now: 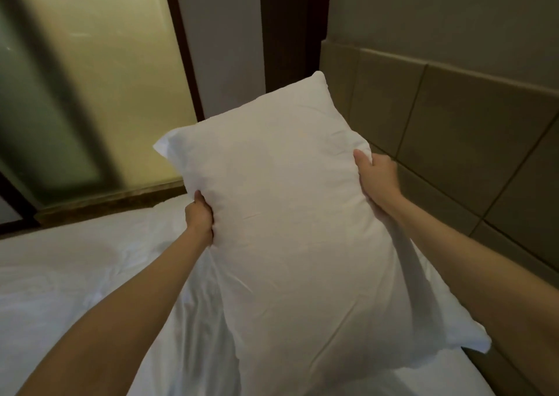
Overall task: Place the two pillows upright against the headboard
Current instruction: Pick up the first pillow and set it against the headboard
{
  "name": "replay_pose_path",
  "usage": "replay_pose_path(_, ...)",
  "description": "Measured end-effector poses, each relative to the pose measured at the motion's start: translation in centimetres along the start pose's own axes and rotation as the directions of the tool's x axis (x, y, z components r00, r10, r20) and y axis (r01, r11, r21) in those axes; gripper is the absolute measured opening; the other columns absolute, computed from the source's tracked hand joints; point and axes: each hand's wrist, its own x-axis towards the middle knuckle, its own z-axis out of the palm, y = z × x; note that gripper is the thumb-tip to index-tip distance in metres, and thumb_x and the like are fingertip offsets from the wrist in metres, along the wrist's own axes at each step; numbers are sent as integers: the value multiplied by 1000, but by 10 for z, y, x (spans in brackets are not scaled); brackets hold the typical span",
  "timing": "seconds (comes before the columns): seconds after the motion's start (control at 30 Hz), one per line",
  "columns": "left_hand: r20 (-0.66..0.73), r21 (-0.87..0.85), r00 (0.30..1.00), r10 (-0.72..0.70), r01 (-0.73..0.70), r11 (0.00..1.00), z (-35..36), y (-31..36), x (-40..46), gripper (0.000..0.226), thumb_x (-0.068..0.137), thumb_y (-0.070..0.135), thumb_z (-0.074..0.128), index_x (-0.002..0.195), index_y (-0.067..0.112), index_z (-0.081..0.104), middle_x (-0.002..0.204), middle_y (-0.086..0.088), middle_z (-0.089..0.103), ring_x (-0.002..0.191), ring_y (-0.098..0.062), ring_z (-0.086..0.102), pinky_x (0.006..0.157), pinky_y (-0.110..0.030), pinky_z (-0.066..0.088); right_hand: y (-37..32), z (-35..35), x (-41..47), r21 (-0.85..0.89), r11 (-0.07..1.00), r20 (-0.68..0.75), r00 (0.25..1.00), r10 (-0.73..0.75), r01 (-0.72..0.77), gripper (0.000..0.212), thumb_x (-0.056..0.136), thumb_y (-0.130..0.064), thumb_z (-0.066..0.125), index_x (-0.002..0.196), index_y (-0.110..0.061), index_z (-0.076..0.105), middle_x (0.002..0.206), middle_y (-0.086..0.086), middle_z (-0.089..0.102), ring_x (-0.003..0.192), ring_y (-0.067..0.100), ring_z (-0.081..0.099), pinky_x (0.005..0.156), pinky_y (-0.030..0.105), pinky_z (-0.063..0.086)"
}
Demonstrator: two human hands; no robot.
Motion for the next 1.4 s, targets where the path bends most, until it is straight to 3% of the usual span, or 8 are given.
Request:
replay_pose_path(0.4,160,-130,987,-16,37,991,81,30,82,46,97,41,38,119,7,60,104,-6,63,98,-27,57,93,-40,48,-14,11,82,-142,988,-176,981,-81,56,58,89,-55,33,83,-7,64,84,17,67,81,37,61,71,45,50)
replay_pose_path(0.53,203,-195,979,-32,72,978,114,30,116,37,98,37,34,106,12,61,110,-10,63,109,-31,56,99,-44,46,-5,23,121,-176,982,-190,977,-95,62,53,90,-53,33,77,-11,62,79,13,64,79,37,60,65,38,43)
replay_pose_path(0.67,234,-247,966,-108,166,955,156,18,158,31,99,29,33,85,21,60,89,-2,62,98,-27,55,82,-37,47,16,39,168,-215,974,-186,976,-110,69,55,93,-50,33,88,-7,66,91,19,68,86,37,60,69,38,41)
replay_pose_path(0.87,357,-266,902,-243,348,899,238,-12,218,47,100,40,30,135,15,48,128,-8,56,113,-29,48,107,-42,39,50,61,249,-273,959,-151,981,-121,76,47,95,-47,32,67,-15,51,69,6,56,69,28,55,63,34,38)
replay_pose_path(1.0,392,-308,894,-219,351,884,286,-33,243,38,98,47,32,92,21,59,97,0,59,82,-21,53,76,-38,49,68,81,297,-288,948,-133,974,-182,137,48,97,-45,33,64,-15,50,57,-2,49,57,19,50,57,31,35)
replay_pose_path(1.17,432,-446,894,-121,328,833,337,-60,284,35,92,51,42,74,24,57,80,1,58,70,-19,50,70,-35,43,96,112,347,-396,895,-122,954,-273,206,50,99,-43,30,73,-8,55,67,6,55,64,23,52,61,35,35)
replay_pose_path(1.27,401,-414,911,-101,279,867,363,-76,305,41,92,54,40,99,23,67,101,-5,67,91,-25,58,88,-39,48,114,139,372,-477,861,-154,947,-282,179,45,99,-43,30,73,-12,50,63,2,48,64,24,46,63,34,32)
replay_pose_path(1.4,396,-216,913,-97,195,957,383,-111,323,53,98,47,33,142,19,41,142,-5,48,124,-24,48,108,-41,36,158,179,393,-552,820,-108,962,-251,152,47,100,-42,27,90,-6,56,83,15,65,80,37,59,64,37,34)
